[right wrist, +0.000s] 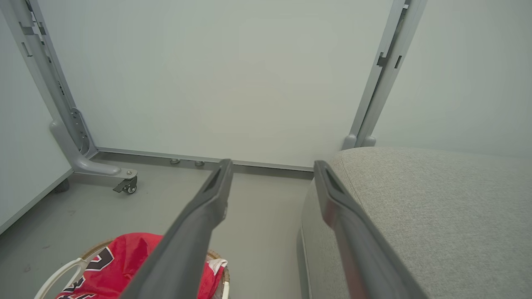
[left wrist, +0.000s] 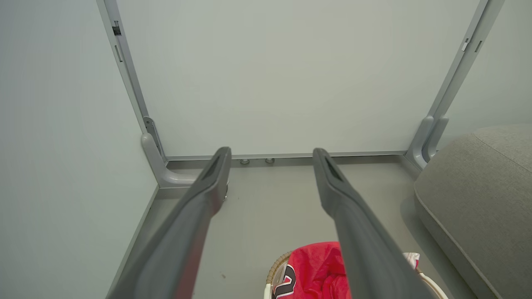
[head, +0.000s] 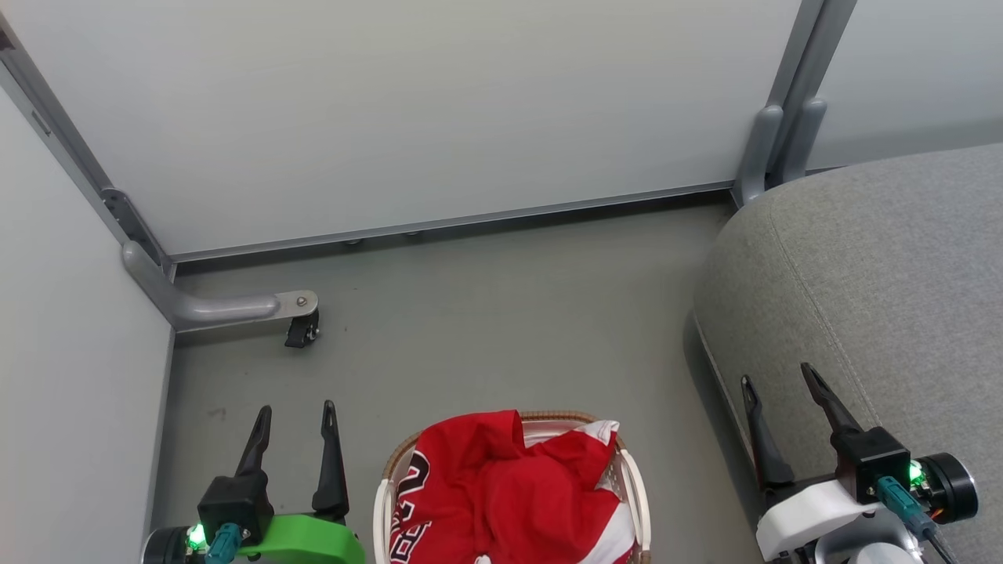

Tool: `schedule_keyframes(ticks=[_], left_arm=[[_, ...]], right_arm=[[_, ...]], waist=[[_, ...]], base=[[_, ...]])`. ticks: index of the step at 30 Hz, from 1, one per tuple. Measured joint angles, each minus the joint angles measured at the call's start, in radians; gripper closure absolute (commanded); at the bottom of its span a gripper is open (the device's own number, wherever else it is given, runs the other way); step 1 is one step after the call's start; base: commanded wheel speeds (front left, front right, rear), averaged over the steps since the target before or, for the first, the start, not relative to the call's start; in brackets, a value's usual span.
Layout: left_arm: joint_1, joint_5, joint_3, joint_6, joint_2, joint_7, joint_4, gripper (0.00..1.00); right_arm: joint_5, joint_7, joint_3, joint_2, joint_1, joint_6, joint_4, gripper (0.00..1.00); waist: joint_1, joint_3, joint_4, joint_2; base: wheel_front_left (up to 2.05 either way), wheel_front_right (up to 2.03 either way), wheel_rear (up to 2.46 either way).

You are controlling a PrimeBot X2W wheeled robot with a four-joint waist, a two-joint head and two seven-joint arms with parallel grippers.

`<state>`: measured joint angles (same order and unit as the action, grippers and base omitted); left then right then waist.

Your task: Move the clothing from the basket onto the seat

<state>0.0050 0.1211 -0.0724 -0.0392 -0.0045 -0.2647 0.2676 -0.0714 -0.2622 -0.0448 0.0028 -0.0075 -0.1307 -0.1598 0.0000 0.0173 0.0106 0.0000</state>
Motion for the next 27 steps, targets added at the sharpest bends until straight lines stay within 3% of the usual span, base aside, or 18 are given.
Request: schedule_keyframes(ticks=[27], left_arm=[[-0.011,0.020,-0.041,0.002,0.000,0.000,0.009,0.00]], right_arm=[[0.004,-0.001,-0.001,0.000,-0.005,0.000,0.015,0.00]], waist=[[0.0000,0.025,-0.006,0.0000]], base=[[0.00,0.00,0.00]])
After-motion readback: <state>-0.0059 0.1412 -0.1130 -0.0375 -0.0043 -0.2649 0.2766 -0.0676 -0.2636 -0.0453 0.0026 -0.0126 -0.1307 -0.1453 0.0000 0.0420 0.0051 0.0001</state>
